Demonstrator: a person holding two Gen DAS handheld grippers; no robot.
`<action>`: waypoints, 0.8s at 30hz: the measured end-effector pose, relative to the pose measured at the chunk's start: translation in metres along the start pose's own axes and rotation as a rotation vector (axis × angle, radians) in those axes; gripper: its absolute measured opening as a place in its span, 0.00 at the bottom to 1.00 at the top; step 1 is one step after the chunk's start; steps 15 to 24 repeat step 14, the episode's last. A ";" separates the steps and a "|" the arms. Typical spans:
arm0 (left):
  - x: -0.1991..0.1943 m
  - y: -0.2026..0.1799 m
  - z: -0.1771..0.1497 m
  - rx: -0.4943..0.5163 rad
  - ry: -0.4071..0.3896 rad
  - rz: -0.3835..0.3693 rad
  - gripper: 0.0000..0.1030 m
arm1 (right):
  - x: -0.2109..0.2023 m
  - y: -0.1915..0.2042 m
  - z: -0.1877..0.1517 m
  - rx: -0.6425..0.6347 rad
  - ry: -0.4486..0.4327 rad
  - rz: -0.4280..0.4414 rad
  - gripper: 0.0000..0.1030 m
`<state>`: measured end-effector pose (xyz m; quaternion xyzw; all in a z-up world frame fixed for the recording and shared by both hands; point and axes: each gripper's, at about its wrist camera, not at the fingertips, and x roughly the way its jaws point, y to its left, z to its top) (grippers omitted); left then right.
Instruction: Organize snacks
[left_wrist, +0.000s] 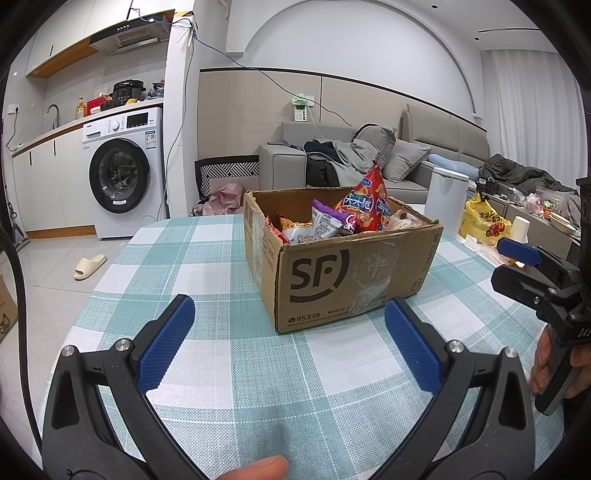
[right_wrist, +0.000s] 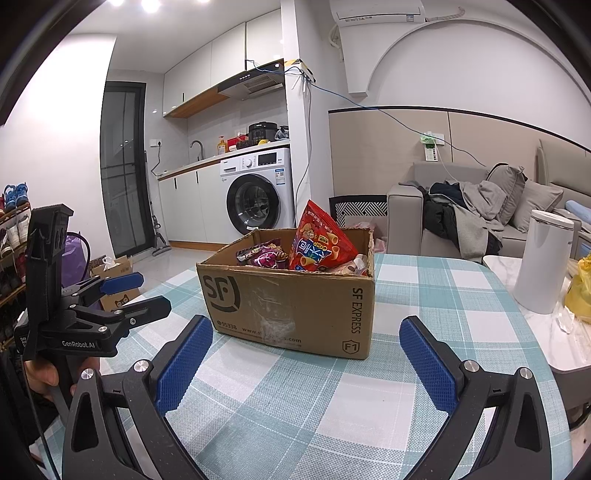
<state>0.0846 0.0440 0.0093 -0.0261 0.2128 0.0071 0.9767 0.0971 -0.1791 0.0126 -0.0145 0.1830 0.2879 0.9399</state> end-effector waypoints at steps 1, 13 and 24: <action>0.000 0.000 0.000 0.000 0.000 0.000 0.99 | 0.000 0.000 0.000 0.000 0.000 0.000 1.00; 0.000 -0.002 0.000 0.005 -0.007 -0.011 0.99 | 0.000 0.000 0.000 -0.001 0.001 0.000 1.00; 0.000 -0.002 0.000 0.007 -0.008 -0.011 0.99 | 0.000 0.000 0.000 -0.001 0.001 -0.001 1.00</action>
